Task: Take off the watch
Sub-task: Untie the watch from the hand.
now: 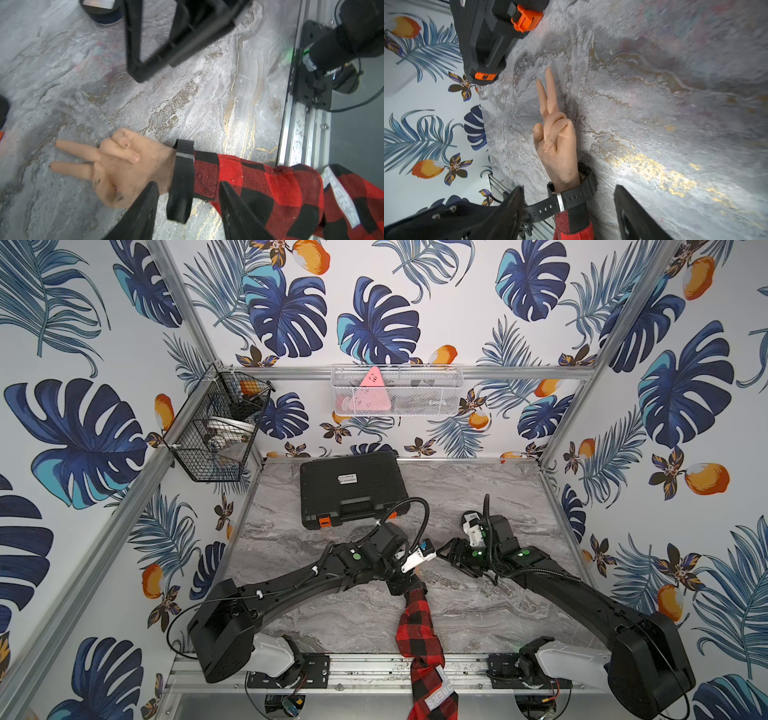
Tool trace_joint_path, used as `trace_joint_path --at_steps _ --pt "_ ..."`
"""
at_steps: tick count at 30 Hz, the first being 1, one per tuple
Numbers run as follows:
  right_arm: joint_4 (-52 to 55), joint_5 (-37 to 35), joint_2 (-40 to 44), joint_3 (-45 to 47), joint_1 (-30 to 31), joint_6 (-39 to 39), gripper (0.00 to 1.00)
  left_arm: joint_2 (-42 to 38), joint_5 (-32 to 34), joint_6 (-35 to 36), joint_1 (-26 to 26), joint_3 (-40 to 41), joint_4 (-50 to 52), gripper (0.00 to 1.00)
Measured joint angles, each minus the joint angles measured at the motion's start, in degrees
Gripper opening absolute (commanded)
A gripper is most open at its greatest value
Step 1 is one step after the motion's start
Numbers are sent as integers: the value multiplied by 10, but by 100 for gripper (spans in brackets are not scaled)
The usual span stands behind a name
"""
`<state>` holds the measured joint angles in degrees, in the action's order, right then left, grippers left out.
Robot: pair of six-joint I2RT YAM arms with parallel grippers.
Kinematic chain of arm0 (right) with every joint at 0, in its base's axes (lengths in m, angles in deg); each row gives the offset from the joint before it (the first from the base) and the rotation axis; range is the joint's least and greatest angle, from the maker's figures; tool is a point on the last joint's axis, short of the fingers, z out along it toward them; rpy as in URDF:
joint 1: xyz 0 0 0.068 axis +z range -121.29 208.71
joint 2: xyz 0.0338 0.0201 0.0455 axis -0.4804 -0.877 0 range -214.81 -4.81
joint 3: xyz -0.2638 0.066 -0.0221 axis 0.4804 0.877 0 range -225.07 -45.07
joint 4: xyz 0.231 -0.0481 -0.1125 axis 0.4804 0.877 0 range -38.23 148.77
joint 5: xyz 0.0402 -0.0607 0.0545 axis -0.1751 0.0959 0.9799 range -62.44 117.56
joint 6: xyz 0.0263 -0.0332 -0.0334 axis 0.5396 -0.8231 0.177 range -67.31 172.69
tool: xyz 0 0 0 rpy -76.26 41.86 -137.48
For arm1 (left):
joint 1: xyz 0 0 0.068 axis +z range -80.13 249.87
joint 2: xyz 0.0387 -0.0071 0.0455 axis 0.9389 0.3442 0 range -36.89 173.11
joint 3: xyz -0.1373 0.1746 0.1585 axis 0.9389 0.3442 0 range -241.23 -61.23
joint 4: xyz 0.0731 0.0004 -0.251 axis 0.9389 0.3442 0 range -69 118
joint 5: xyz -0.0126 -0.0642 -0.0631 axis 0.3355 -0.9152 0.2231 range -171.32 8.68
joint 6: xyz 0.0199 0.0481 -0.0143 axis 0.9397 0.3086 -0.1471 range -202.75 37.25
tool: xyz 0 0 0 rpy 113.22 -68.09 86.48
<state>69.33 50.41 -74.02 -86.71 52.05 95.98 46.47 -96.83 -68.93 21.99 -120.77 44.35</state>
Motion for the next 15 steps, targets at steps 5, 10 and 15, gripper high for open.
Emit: trace_joint_path --at_steps 5,10,15 --pt "28 0 35 11 -59 -20 71 100 40 44 -39 -92 70 50" --pt "48 2 60 18 -97 -27 71 172 91 59 -58 -162 137 45" --pt "55 11 61 20 -108 -35 71 212 134 73 -76 -197 182 41"
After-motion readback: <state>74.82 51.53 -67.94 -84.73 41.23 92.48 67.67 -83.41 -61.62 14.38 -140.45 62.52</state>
